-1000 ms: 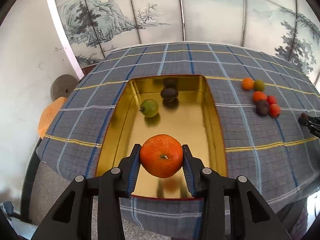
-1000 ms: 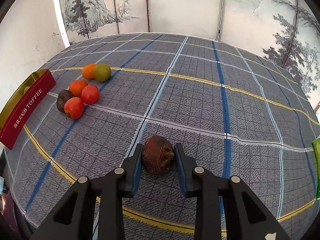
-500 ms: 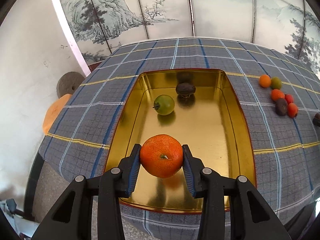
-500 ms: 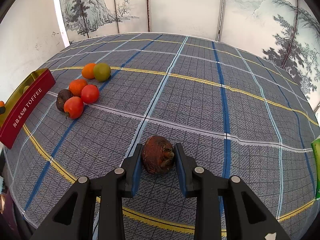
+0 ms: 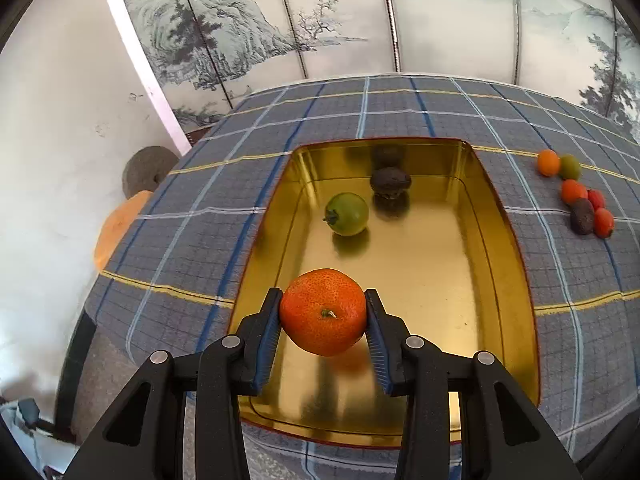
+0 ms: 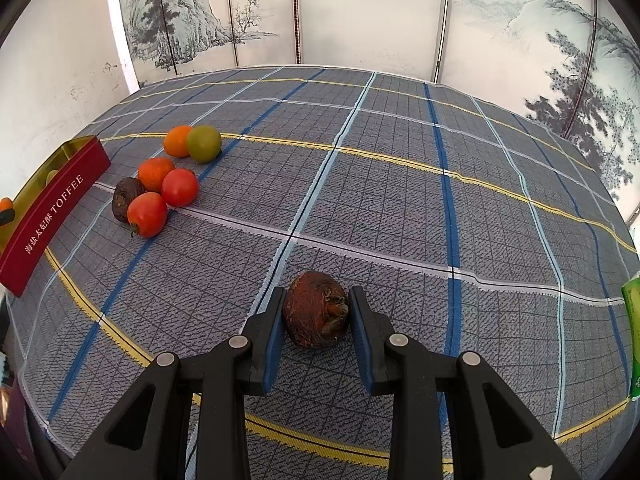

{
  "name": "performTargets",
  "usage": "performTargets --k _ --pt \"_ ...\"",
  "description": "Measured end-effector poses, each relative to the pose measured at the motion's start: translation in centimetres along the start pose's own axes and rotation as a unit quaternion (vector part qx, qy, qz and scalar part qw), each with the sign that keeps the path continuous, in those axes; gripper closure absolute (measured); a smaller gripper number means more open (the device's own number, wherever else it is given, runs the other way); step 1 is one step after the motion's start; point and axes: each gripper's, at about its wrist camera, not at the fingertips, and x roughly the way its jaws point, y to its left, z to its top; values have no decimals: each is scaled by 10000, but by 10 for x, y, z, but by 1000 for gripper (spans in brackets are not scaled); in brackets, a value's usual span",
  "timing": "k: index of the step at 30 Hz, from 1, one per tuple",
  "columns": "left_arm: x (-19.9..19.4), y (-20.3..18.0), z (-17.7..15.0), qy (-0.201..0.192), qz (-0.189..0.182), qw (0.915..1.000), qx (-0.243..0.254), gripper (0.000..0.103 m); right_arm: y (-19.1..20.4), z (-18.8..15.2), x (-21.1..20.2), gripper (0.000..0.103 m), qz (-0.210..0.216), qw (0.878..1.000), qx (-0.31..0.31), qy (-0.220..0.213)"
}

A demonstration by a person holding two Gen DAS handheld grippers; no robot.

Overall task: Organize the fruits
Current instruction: 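Carry the orange in the left gripper over the tray and release it, then lower the brown fruit in the right gripper into the tray and release it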

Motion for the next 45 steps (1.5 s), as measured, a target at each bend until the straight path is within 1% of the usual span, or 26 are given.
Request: performTargets --k 7,16,18,20,22,25,26,30,37,39,43,45 --pt "4 4 1 1 90 10000 3 61 0 0 0 75 2 10000 0 0" --pt "7 7 0 22 321 9995 4 61 1 0 1 75 -4 10000 -3 -1" --pt "6 8 0 -14 336 9994 -12 57 1 0 1 75 -14 10000 -12 -1" --pt "2 10 0 -154 424 9990 -36 39 0 0 1 75 -20 10000 -18 0" --pt "-5 12 1 -332 504 9982 -71 32 0 0 1 75 -18 10000 -16 -1" --pt "-14 17 3 -531 490 9972 -171 29 1 0 1 75 -24 10000 -21 0" --pt "-17 18 3 -551 456 9973 -183 29 0 0 1 75 -24 10000 -21 -1" --pt "-25 20 1 -592 529 9967 -174 29 1 0 1 75 -43 10000 -38 -1" --pt "-46 47 -14 -702 669 9939 -525 29 2 -1 0 74 8 9999 102 53" --pt "-51 55 -18 -708 727 9932 -578 29 6 0 -3 74 -8 10000 52 50" --pt "-61 65 -29 -732 749 9925 -634 29 17 5 -19 74 127 9998 80 -114" --pt "-65 65 -33 -719 727 9928 -628 29 30 12 -32 75 428 9987 57 -278"
